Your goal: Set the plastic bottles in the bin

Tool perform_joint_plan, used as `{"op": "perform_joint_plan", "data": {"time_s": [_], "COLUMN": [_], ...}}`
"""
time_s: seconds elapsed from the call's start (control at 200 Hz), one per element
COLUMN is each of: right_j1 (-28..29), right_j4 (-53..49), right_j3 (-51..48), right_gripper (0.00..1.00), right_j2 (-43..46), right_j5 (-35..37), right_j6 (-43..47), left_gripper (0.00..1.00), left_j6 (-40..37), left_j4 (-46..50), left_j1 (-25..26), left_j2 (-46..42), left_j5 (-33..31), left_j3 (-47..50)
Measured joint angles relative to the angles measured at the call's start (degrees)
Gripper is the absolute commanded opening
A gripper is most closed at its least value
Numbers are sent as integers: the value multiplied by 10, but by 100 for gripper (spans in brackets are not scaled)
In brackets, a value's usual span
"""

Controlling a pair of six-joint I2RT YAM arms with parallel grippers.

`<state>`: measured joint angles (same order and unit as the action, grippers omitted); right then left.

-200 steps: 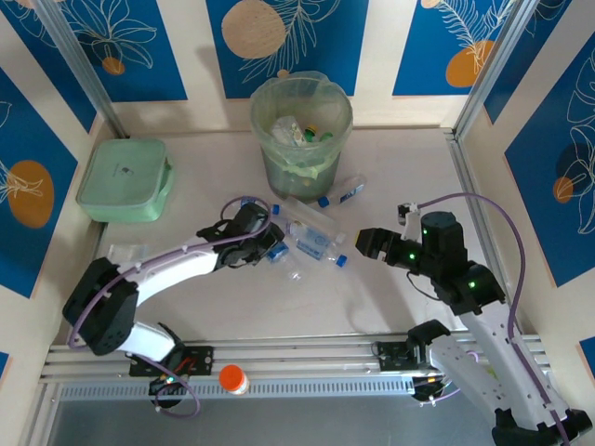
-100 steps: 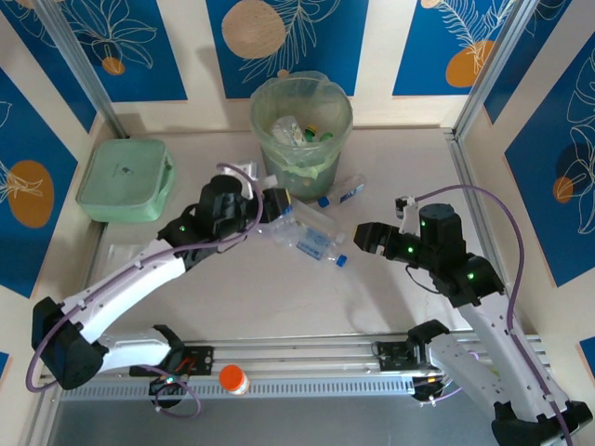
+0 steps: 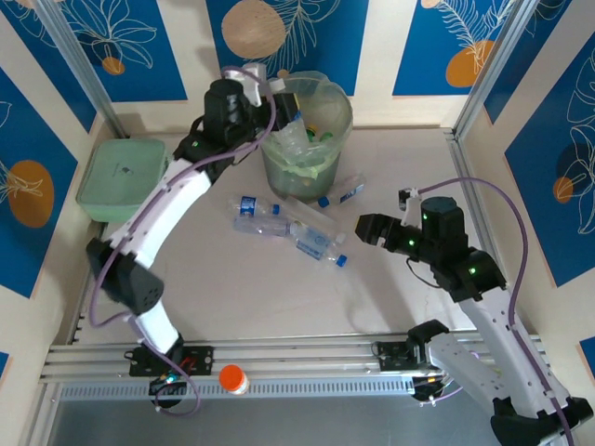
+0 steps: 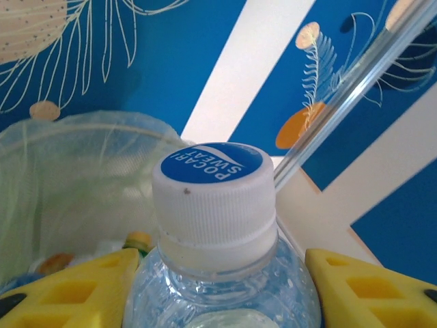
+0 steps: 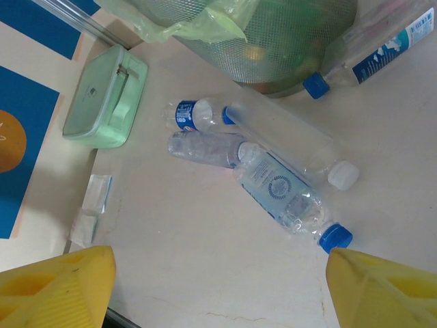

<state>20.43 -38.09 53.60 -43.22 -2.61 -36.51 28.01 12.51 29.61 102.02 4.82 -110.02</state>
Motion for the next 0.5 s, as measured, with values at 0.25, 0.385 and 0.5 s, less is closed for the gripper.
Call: {"op": "perform_joint_plan", "data": {"time_s": [0.25, 0.385, 0.5], "right_j1": [2, 6, 6], "right_j4": [10, 14, 15], "right_j3": [-6, -8, -8], "right_gripper": [81, 81, 81], "right_j2": [-31, -42, -47], "right_j5": [-4, -4, -4], "right_j6": [-11, -15, -15], "left_gripper": [49, 50, 51], "left_j6": [78, 138, 168], "left_j4": [-1, -11, -10], "left_j1": [-24, -26, -25], "left_j2": [182, 271, 325], "left_j5": [37, 57, 71], "left_j3": [-195, -289, -333]}}
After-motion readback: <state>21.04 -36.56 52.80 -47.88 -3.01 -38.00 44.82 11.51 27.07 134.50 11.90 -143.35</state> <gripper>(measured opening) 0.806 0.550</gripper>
